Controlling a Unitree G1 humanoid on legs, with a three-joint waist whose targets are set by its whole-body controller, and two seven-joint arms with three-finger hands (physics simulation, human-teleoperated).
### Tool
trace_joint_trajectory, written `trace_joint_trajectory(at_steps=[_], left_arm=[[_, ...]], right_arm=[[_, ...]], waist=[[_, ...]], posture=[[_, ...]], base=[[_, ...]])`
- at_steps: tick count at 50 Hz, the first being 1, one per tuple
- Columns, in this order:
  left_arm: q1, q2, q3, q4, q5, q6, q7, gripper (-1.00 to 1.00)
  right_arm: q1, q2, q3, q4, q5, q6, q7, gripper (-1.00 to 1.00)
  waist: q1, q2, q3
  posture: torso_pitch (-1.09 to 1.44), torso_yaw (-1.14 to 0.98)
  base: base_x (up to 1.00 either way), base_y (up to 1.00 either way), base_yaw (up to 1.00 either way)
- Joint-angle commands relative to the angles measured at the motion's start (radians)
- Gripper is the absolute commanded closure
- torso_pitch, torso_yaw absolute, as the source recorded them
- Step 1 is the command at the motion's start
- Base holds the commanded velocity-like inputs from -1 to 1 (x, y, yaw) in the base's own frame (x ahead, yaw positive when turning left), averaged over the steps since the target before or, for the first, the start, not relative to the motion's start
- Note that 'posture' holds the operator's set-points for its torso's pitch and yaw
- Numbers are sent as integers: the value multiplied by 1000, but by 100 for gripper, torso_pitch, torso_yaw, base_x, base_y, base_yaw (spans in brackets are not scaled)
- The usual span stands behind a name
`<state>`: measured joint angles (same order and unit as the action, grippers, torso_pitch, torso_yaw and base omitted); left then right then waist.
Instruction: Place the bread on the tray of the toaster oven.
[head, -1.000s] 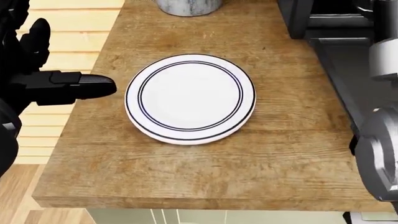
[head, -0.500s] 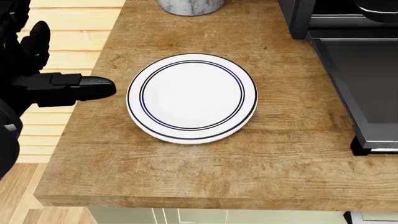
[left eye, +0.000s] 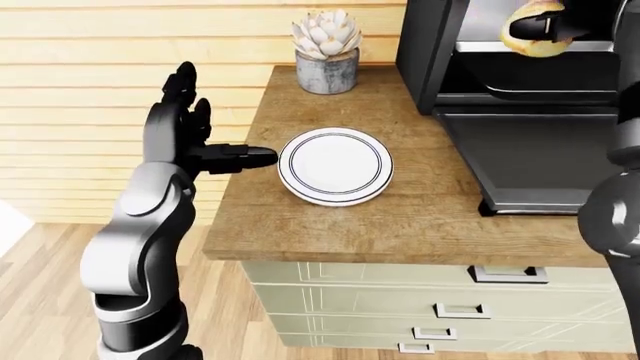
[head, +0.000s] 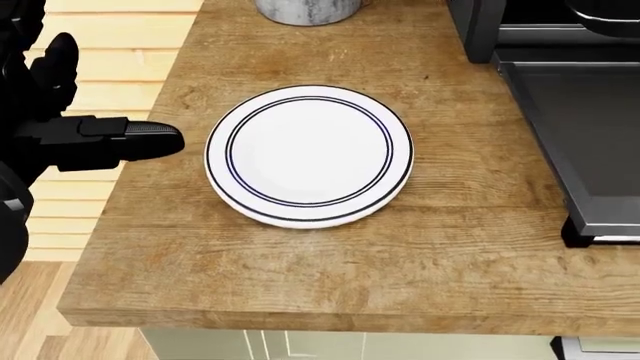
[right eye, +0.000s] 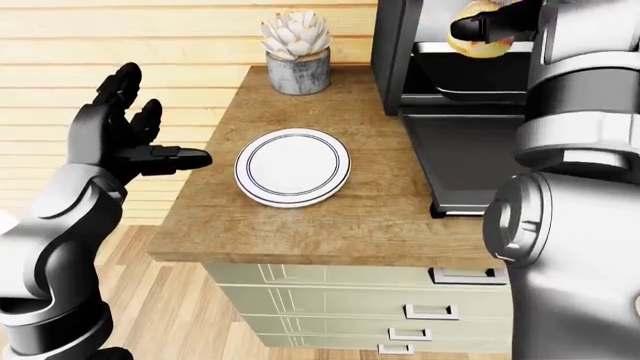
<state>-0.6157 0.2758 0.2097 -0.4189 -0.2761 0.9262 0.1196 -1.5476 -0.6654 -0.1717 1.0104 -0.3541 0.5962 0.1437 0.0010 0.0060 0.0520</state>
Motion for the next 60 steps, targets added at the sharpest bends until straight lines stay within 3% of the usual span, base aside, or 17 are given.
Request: trace_joint_trajectory(at_steps=[1,24,34,44,53,55,56,57,59,60], left_arm=[[-30,10,9,-29,1,-31,0,-100],[-23,12,8,-3,13,-52,-6,-100],[-30,17,16,-4,11,-45,-4,-100],[-31,22,20,-5,7,-45,-2,-100],[-36,27,24,-7,-2,-40,4,-100],[-35,28,24,-9,-3,-41,5,-100],[-36,29,26,-11,-4,-38,5,-100],[-35,29,26,-11,-5,-38,5,-100],[-33,30,26,-14,-7,-38,6,-100],[-38,32,33,-23,-12,-25,8,-100]], right_arm=[[-35,-10,-4,-14,14,-54,-39,100],[-56,-41,-15,208,77,-165,-328,100],[-65,-40,-18,244,65,-183,-374,100],[-40,-30,-57,263,114,-222,-447,100],[-47,-31,-45,266,124,-224,-445,99],[-47,-30,-46,266,125,-229,-445,63],[-47,-29,-46,266,127,-228,-444,59],[-48,-29,-46,265,127,-226,-446,43],[-44,-27,-46,267,128,-232,-445,35],[-54,-30,-40,264,123,-224,-437,-18]], waist=[[1,-4,-30],[6,-12,-35],[7,-14,-34],[8,-16,-35],[9,-16,-35],[9,-16,-34],[9,-16,-34],[9,-16,-34],[9,-16,-34],[9,-16,-34]], posture=[[0,0],[0,0],[0,0],[0,0],[0,0],[0,0],[0,0],[0,0],[0,0],[0,0]], base=[[0,0,0],[0,0,0],[0,0,0],[0,0,0],[0,0,0],[0,0,0],[0,0,0],[0,0,0],[0,0,0],[0,0,0]])
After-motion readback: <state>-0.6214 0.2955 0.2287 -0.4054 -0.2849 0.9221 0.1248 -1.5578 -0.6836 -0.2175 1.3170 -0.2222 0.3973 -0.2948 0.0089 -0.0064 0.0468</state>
